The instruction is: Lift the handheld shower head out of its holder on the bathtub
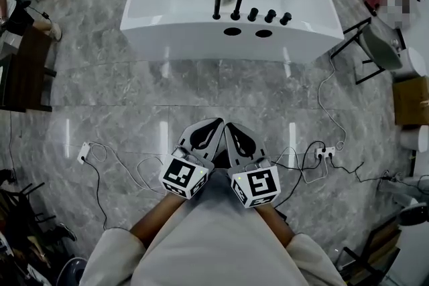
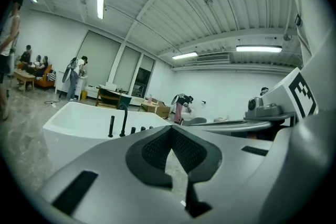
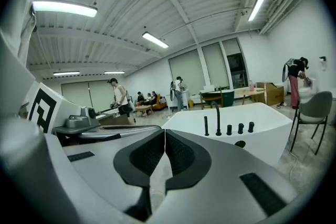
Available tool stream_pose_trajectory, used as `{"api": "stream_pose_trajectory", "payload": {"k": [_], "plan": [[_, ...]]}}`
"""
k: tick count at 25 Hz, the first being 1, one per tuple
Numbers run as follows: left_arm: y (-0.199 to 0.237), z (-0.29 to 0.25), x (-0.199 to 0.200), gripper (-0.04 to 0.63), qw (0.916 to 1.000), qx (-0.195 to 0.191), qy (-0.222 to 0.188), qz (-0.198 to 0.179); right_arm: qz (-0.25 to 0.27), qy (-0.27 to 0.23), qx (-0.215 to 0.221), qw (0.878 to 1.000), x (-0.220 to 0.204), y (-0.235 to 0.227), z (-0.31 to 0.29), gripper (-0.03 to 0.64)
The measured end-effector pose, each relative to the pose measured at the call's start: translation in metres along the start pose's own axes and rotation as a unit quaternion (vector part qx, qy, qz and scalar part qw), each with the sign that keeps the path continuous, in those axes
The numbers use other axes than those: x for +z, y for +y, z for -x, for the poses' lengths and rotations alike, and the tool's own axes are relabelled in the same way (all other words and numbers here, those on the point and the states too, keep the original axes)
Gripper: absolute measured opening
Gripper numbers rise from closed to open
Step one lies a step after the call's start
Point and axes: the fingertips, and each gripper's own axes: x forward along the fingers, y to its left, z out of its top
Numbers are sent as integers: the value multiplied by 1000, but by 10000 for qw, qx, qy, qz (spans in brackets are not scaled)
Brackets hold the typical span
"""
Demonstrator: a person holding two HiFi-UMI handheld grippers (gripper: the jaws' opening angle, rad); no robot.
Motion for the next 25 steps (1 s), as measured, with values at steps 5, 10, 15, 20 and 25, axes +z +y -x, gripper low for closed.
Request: {"api": "stream_pose_trajectory", "payload": {"k": [5,10,15,20,25], "plan": [[-1,-23,5,6,9991,316,231,-171,-166,-100,157,9997,12,-18,-3,18],[-9,-49,9,5,9940,705,449,-704,-471,159,47,9988,9,-48,-9,17],[-21,-69,8,3,9928,641,589,-824,-428,94,23,9990,13,-73,-6,17],[-27,-83,10,3,9926,754,398,-869,-441,-28,78,9990,16,-89,-2,17],[-31,-89,12,3,9915,911,326,-868,-467,-131,182,9987,17,-95,1,17]]}}
